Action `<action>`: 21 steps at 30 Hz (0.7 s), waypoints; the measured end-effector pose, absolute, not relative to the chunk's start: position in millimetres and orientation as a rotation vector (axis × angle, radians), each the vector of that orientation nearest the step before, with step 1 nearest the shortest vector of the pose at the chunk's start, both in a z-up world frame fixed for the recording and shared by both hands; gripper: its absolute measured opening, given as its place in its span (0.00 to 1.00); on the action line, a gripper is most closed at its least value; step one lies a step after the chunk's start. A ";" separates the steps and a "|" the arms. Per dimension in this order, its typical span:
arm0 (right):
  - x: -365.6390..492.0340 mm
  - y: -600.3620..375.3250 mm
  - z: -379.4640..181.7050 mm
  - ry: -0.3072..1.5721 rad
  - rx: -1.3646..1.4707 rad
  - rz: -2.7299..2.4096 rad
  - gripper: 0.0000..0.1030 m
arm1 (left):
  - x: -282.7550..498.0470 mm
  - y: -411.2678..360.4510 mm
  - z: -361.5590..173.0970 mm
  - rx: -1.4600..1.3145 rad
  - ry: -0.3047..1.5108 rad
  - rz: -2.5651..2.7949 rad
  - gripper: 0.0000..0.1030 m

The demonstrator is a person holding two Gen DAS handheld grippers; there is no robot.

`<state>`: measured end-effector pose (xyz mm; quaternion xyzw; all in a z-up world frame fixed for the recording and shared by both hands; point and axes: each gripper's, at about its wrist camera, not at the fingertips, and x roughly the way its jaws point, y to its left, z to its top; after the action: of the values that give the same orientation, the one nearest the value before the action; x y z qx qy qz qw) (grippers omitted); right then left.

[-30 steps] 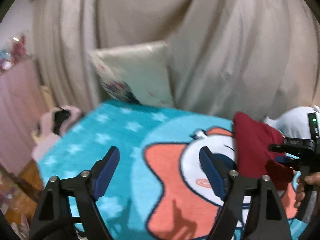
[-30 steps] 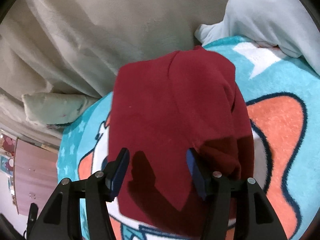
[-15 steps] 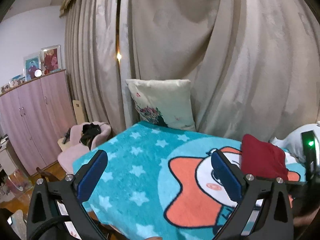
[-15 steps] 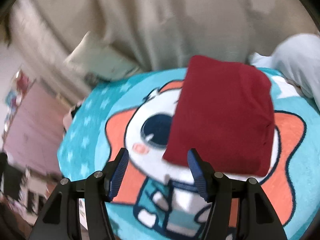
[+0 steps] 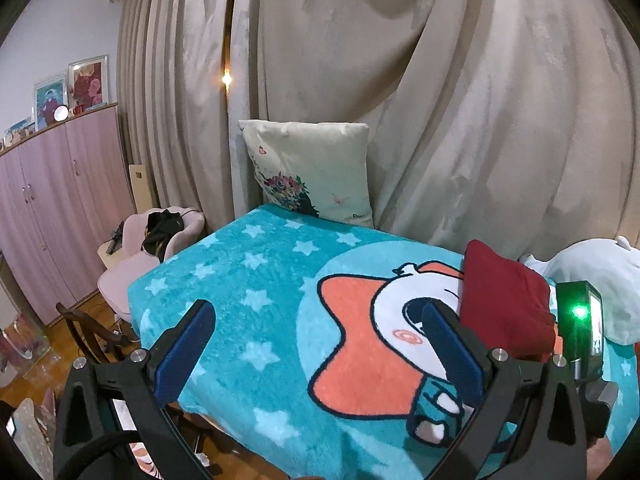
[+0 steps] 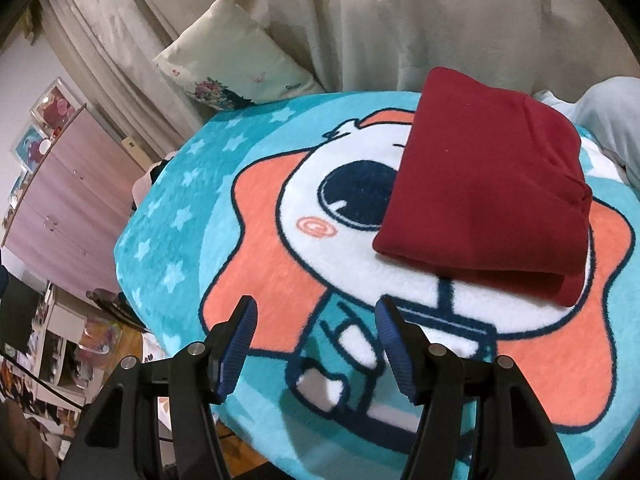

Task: Fold small clothes
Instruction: 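Withdraw the right gripper from the folded sweater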

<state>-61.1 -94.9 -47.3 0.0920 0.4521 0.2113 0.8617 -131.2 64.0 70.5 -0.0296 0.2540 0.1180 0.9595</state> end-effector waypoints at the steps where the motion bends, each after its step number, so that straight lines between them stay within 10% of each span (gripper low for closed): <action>1: -61.1 -93.3 -46.9 0.949 0.188 0.446 0.64 | -131.5 64.2 70.2 -0.060 0.517 0.238 1.00; 21: -51.3 -78.0 -66.6 1.001 0.166 0.457 0.64 | -115.8 72.2 53.4 -0.064 0.619 0.261 1.00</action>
<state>-51.3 -78.0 -66.6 0.0789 0.4752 0.2170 0.8491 -115.8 72.2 53.4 -0.0316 0.3035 0.1282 0.9436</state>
